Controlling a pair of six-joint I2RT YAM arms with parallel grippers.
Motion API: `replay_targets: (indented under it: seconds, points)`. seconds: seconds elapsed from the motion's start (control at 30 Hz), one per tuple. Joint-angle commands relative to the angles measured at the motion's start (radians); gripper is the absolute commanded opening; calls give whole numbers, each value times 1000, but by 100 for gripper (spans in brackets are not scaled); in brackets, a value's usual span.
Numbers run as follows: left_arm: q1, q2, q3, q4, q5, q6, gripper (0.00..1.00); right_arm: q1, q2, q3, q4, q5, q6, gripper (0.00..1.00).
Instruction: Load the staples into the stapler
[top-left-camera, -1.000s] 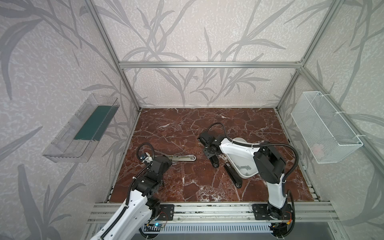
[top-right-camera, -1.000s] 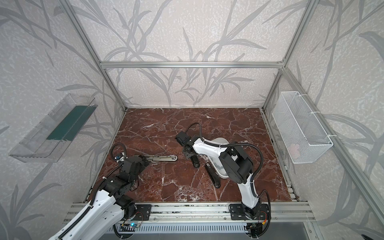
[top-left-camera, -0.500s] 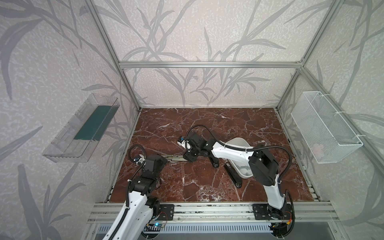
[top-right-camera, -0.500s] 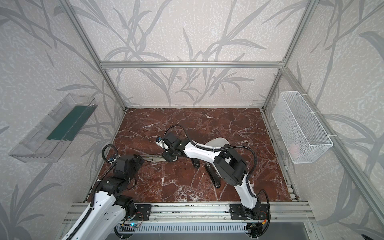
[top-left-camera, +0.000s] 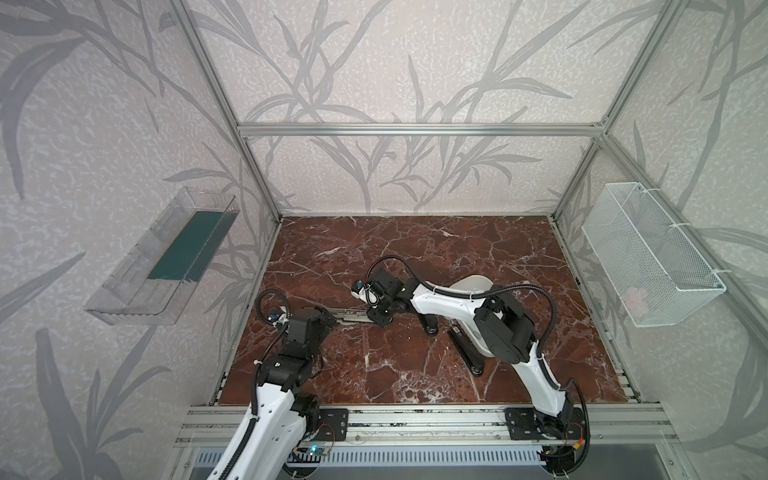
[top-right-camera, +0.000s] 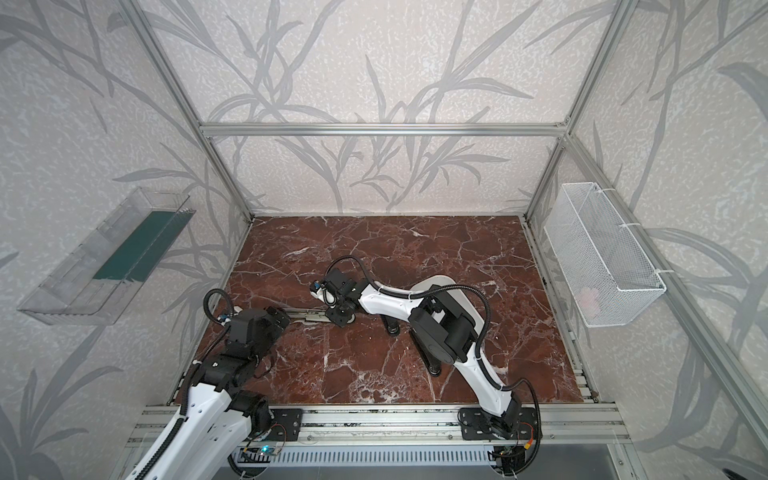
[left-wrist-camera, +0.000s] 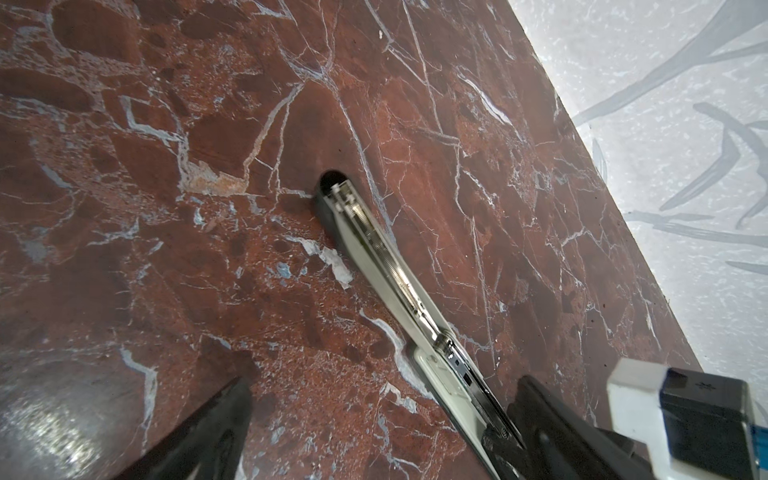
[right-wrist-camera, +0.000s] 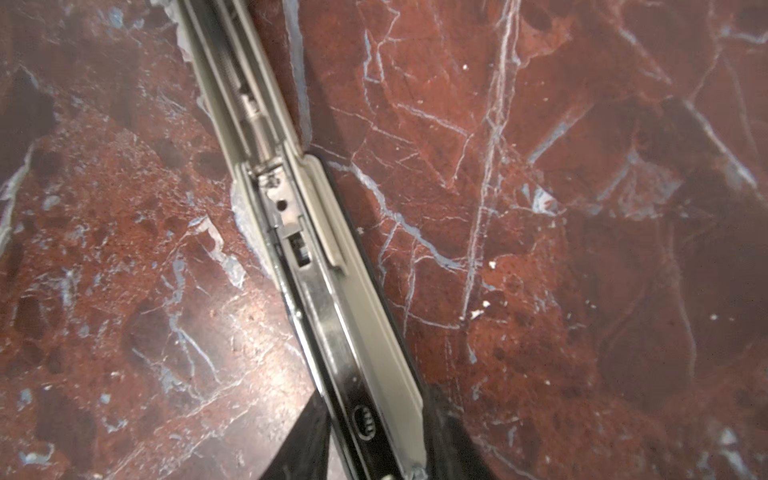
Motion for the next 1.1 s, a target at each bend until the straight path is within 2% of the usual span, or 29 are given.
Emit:
replay_targets:
  seconds: [0.0,0.17,0.37,0.53,0.67,0.83,1.0,1.07]
  points:
    - [5,-1,-18,21,3,2,99,10,-75,-83,-18,59,25,29]
    - [4,16,-73,149,70,46,99,15,-179,-234,13,108,124,19]
    - [5,24,-116,276,149,89,99,54,-367,-455,44,197,278,18]
    - [3,60,-114,335,197,109,99,135,-469,-596,56,235,412,17]
    - [-1,131,-113,412,269,139,99,183,-506,-651,40,273,523,17]
    - [-9,182,-121,515,350,184,99,192,-515,-680,4,323,634,18]
    - [-18,162,-135,612,347,256,99,192,-514,-714,34,339,688,19]
    - [-18,159,-138,676,316,313,99,193,-515,-711,30,343,688,26]
